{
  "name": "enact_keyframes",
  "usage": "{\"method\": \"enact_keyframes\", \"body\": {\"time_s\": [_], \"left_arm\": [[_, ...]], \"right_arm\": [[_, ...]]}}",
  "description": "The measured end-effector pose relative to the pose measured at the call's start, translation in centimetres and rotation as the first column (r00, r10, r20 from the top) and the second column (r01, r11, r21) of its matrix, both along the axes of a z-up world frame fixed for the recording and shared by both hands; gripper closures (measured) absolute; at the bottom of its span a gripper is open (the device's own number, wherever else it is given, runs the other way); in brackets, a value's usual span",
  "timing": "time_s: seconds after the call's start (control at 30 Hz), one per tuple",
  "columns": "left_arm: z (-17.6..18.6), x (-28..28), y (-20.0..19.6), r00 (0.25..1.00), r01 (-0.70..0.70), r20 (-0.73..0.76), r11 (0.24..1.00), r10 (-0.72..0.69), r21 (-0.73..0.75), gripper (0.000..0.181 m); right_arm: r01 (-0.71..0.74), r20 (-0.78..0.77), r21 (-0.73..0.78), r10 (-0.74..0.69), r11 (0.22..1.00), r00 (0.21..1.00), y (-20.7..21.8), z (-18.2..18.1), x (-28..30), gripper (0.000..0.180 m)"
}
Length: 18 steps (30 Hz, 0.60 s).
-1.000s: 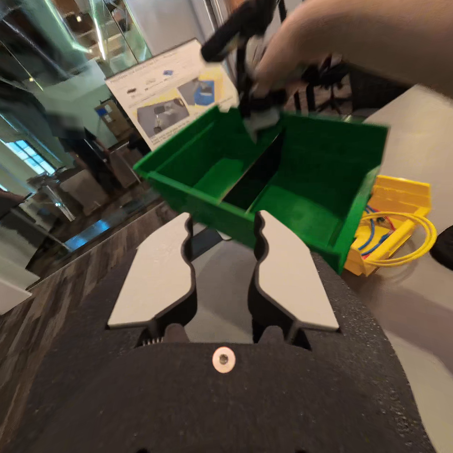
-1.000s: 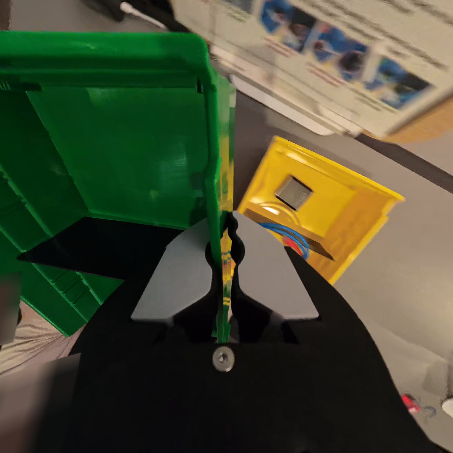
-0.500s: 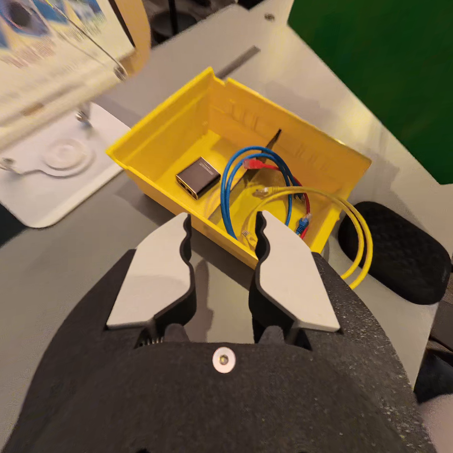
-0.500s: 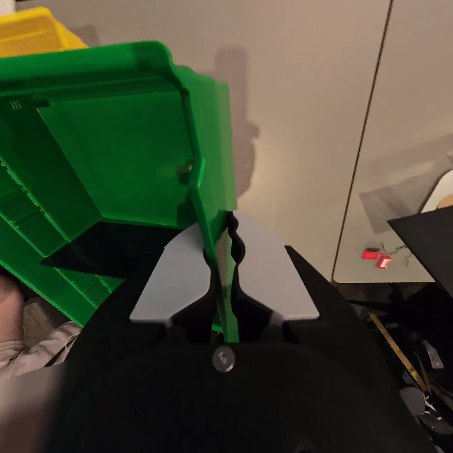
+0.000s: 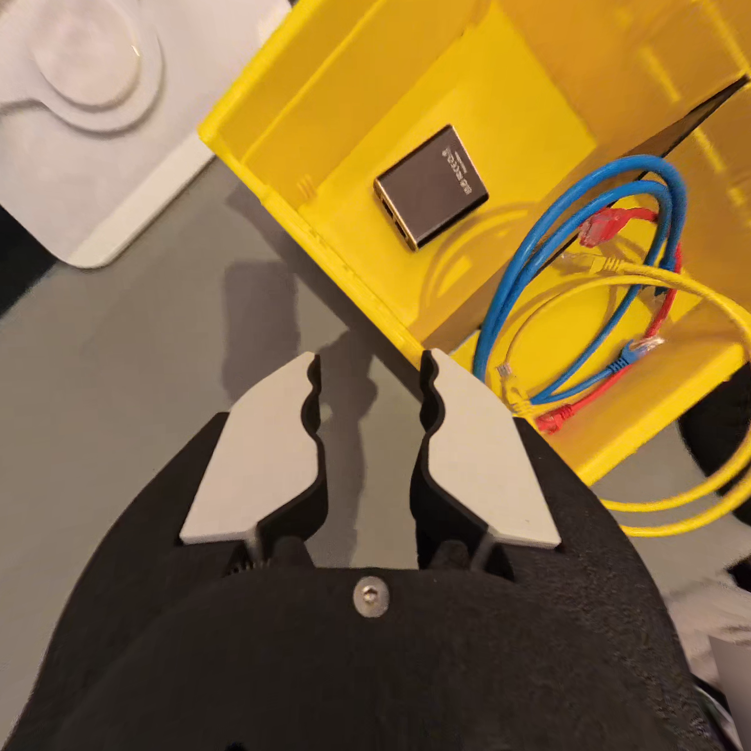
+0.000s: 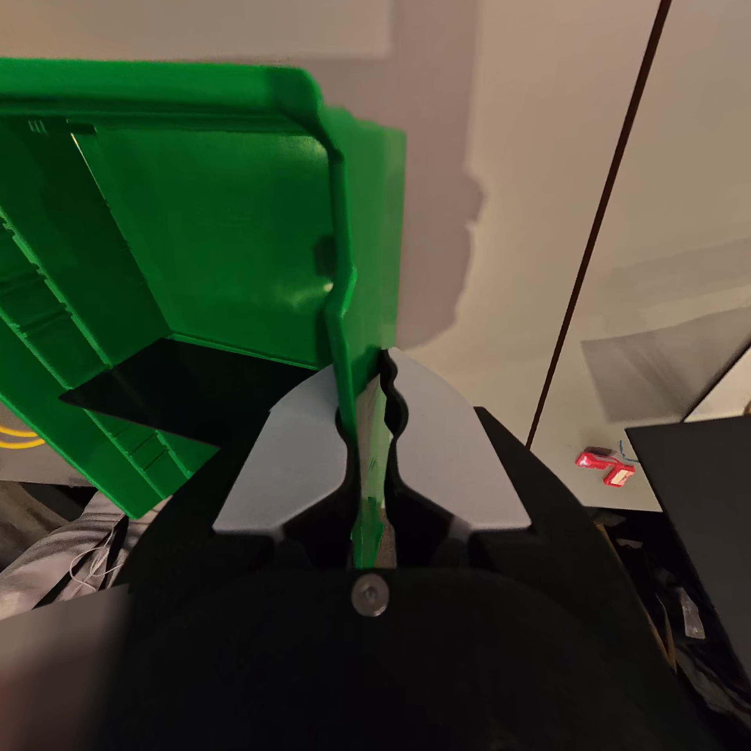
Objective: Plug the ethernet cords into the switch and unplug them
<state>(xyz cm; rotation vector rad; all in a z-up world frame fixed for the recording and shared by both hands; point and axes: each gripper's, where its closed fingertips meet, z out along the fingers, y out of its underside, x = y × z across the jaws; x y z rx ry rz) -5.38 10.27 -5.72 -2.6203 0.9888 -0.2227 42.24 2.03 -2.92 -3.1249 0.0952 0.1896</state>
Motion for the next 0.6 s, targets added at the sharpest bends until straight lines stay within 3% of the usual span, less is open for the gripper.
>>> {"method": "enact_keyframes", "body": {"time_s": [0.17,0.23,0.37,0.6], "left_arm": [[-1.9,1.5,-0.4,0.998,-0.065,-0.026,0.984,0.061,-0.167,0.141],[-3.0,1.9,-1.2,0.997,-0.073,-0.037,0.968,0.066,-0.239,0.164],[-3.0,1.3,-1.2,0.998,-0.014,-0.064,0.968,-0.002,-0.252,0.168],[-2.9,-3.6,-0.2,0.998,-0.058,-0.035,0.961,0.051,-0.272,0.171]], "right_arm": [[-0.024,-0.008,-0.013,0.024,1.000,1.000,0.4,-2.1,0.2,0.168],[-0.031,-0.005,-0.026,0.030,0.999,1.000,0.5,-2.7,0.3,0.168],[-0.040,-0.028,-0.022,0.039,0.999,0.999,1.0,-3.5,-0.2,0.168],[-0.046,-0.101,0.016,0.047,0.999,0.994,3.3,-3.6,-3.1,0.169]]}}
